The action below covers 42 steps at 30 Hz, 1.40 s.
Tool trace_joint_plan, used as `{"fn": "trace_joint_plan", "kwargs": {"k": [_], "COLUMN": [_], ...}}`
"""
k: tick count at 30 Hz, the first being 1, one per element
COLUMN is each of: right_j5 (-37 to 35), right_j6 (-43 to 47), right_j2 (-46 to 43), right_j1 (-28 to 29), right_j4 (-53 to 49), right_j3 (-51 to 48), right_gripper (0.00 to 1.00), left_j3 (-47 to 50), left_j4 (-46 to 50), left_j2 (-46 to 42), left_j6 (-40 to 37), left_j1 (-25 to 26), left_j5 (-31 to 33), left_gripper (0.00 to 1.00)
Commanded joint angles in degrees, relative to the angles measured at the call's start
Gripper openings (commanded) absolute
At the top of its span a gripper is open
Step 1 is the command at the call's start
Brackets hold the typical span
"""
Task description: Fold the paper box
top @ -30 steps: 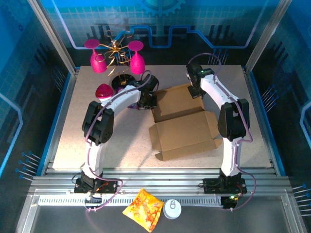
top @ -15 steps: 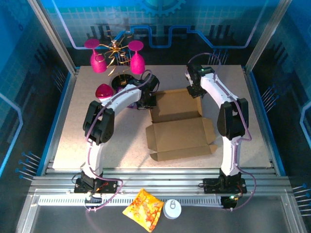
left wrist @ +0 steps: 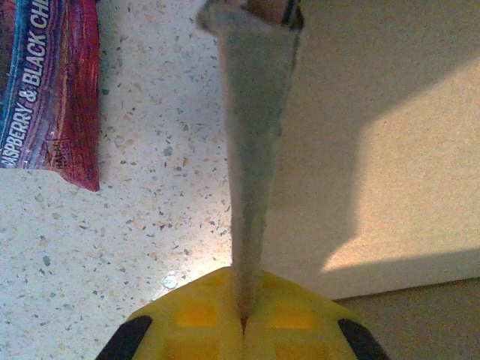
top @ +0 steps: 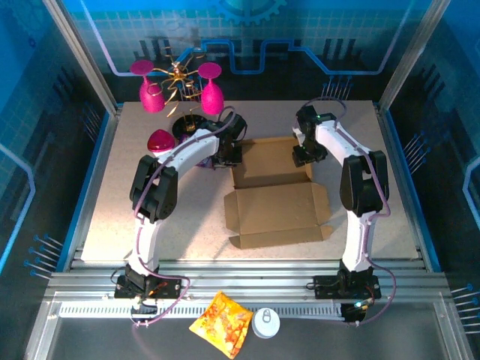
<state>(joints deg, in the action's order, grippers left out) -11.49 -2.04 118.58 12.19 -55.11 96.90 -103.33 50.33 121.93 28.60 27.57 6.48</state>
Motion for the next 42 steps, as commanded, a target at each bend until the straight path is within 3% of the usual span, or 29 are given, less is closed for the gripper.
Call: {"fn": "trace_joint_plan", "kwargs": {"k": [1,5,13,31,36,42], "right_j5": [0.0,-1.9,-4.8,-6.4,-9.4,-10.0], "right_j6": [-1.8,-2.2,-3.5,-6.5,-6.9,-6.8], "right_j2": [-3.5,-3.4,-0.1,5.1,5.1,4.6], "right_j1": [-0.8,-0.8,-0.7,0.2,0.7,1.1], "right_j4": [0.9,1.7,2.4,0.8,0.6,0.5], "right_j3": [-1.8,-3.3,0.4,3.0,2.7,2.9], "right_gripper": [0.49,0.37,0.28,0.23,0.0,0.0], "left_j3": [-2.3,-2.7,-3.0,-4.2,-4.5,-5.2], "left_j4": [2.2,2.3,2.7,3.2,3.3,3.7], "left_j2": [1.3,1.6,1.9,2.6,2.7,3.1], "left_j6": [-0.1,-0.1,-0.5,-0.5,-0.4,0.2], "left_j1": [0.4,0.5,0.4,0.1,0.0,0.0], "left_j5": [0.9,0.9,0.5,0.0,0.0,-0.7], "left_gripper": [0.0,0.0,0.0,0.0,0.0,0.0]}}
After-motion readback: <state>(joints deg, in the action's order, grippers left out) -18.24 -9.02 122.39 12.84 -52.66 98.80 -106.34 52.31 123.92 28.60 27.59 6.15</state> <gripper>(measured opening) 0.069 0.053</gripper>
